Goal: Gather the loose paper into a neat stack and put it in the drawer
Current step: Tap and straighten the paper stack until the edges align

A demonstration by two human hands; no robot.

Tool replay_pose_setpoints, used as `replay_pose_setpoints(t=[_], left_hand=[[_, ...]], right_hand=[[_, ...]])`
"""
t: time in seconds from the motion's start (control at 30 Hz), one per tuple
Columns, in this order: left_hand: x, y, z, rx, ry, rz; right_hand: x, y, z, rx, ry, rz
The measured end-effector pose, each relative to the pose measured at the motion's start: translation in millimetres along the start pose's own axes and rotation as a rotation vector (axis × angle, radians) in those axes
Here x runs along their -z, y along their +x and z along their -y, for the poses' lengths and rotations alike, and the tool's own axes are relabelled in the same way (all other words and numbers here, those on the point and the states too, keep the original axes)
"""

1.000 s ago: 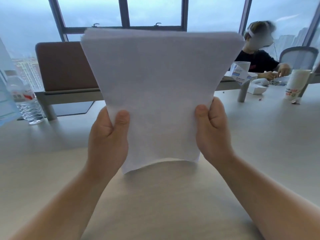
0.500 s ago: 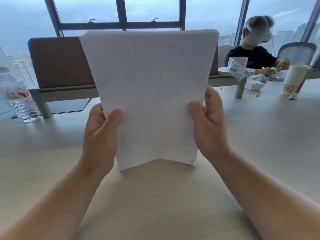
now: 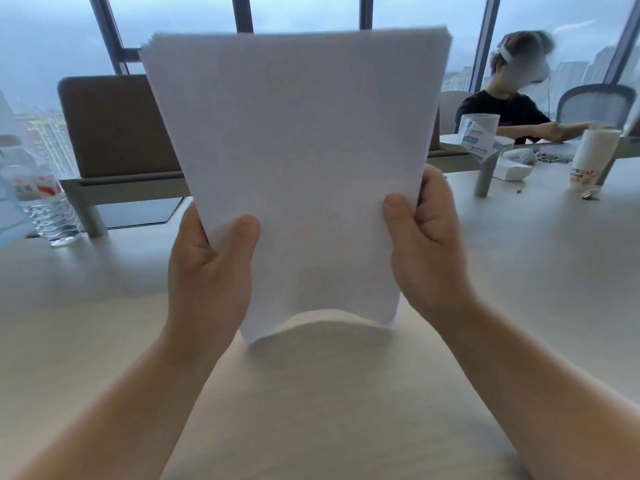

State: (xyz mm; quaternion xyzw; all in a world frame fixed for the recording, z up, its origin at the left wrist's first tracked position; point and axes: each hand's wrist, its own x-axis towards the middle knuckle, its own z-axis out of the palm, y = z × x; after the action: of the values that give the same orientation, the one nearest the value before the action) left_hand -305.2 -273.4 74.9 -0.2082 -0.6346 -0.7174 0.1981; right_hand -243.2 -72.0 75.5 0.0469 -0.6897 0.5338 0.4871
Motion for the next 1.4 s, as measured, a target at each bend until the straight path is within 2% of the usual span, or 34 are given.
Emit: replay_pose_setpoints(t=[0.13,0.23,0.3,0.37,0.4,0.47,0.57,0.63,0.73,0.9,1.03,1.13,1.27,1.4], left_hand=[[4,8,12,0.077,-0.065,-0.013],[7,4,19,0.016,0.154,0.023],[9,2,23,-0.088,0.270,0.034],[11,2,23,-0.150,0.327,0.019],[12,2,20,-0.163,0.340,0.001],[11,1,11,-0.180,0.348,-0.020],[8,-1,-5,-0.148,0.366,-0.070],[7,-2,-10,-0.130,0.379,-0.085],[5,-4,-6,-0.103,0.321,-0.020],[1,-4,3,0.142,-0.143,0.137],[3,-4,13,0.311,-0.085,0.166],[2,-4,12,0.305,-0.084,0.141],[2,0,4,0.216,-0.169,0.169],[4,5,5,0.213,-0.215,0.148]], right_hand=[[0,4,-11,-0.106,0.093,0.031],[-8,-6,-13,-0.143,0.035,0.042],[-4,-10,-20,-0.225,-0.100,0.050],[5,-14,-17,-0.506,-0.406,0.217],[13,-17,-23,-0.568,-0.473,0.240],[12,-16,-9,-0.484,-0.540,0.276],[3,-4,6,-0.096,-0.164,-0.018],[0,-5,10,0.002,-0.095,0.010],[0,-10,7,0.017,-0.074,0.085],[-3,-10,0,-0.177,0.112,0.171],[-4,-13,-10,-0.293,0.102,0.198],[-7,-16,-11,-0.282,0.088,0.205],[-7,-12,-8,-0.248,0.186,0.180],[1,-1,-10,-0.252,0.254,0.132]])
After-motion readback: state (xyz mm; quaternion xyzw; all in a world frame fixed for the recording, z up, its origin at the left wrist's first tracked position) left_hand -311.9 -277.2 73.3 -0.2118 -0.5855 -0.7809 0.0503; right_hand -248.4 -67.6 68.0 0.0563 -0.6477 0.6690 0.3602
